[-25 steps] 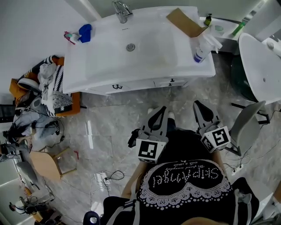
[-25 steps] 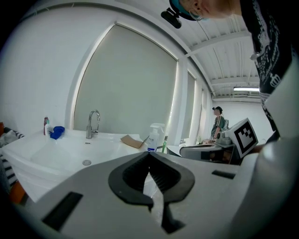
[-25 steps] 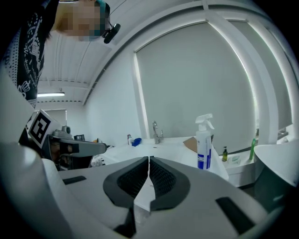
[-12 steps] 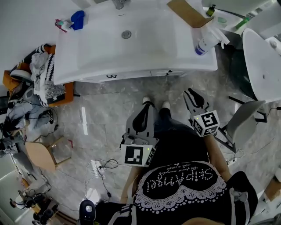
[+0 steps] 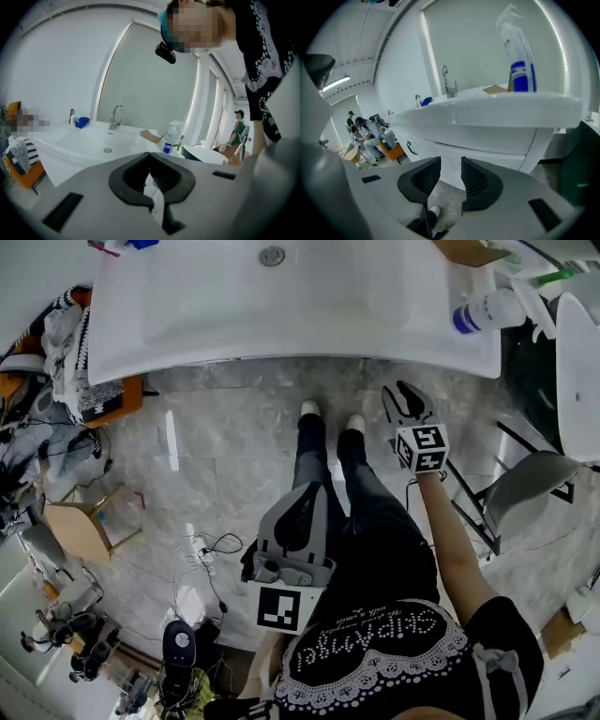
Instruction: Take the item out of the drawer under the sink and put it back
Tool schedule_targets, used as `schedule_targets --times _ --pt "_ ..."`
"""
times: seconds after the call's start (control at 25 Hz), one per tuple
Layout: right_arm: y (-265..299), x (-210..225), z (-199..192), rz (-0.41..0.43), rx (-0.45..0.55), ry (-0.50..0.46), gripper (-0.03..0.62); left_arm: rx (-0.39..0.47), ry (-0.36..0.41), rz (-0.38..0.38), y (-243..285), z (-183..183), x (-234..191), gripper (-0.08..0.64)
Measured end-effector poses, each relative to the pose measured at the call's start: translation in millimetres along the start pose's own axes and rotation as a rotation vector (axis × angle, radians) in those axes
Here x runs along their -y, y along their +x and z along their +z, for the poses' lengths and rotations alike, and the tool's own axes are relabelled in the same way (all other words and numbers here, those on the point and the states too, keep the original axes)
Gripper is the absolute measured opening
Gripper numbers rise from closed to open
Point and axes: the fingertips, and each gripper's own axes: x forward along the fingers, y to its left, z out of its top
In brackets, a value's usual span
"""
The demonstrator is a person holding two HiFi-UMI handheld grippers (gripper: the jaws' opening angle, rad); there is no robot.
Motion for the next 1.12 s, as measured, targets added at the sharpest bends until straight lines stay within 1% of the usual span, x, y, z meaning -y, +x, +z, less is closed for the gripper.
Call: schedule_targets --times 0.12,0.2,0.28,0.36,0.48,0.6,0.72,0.96,1.12 --pt "33.1 11.7 -24.3 -0.037 -0.059 0.033 0.13 -0.01 -0.037 0.044 -5.7 -3.8 -15.4 0.005" --pt "54.4 20.2 -35.5 -0.063 -0.082 0.057 0.132 -0.016 -0.046 0.063 -8.4 -7.5 -23.4 0.005" --pt "72.7 28.9 -43.6 -0.077 -0.09 0.099 0.132 -0.039 -0.055 0.074 -11.0 -15.4 -27.7 0.005" --pt "89.4 36.2 -48.9 -0.087 -0.088 0.137 0.133 -0.059 -0.071 0.101 -14.7 -23.4 -33.5 0.005" --pt "112.6 47.1 -58.0 -0.111 -0.098 0.156 0.134 -0.082 -0.085 0.149 -20.8 -34.8 -44.9 0.005" --pt "127.1 61.3 -60.8 -0.142 -0.094 0.171 0.147 -0.091 -0.103 0.174 -23.9 -41.2 -52.9 0.005" --pt "138.6 69.1 -63.2 -0.144 -0.098 0.2 0.154 -0.089 -0.103 0.183 -22.9 -42.7 -57.2 0.005" --pt "151.2 68.6 -71.1 -0.148 -0.133 0.185 0.158 -0.082 -0.107 0.16 -14.1 -38.9 -52.0 0.004" --pt "156.7 74.6 -71.3 -0.196 -0.108 0.167 0.155 -0.093 -0.092 0.145 -6.3 -41.3 -49.7 0.005"
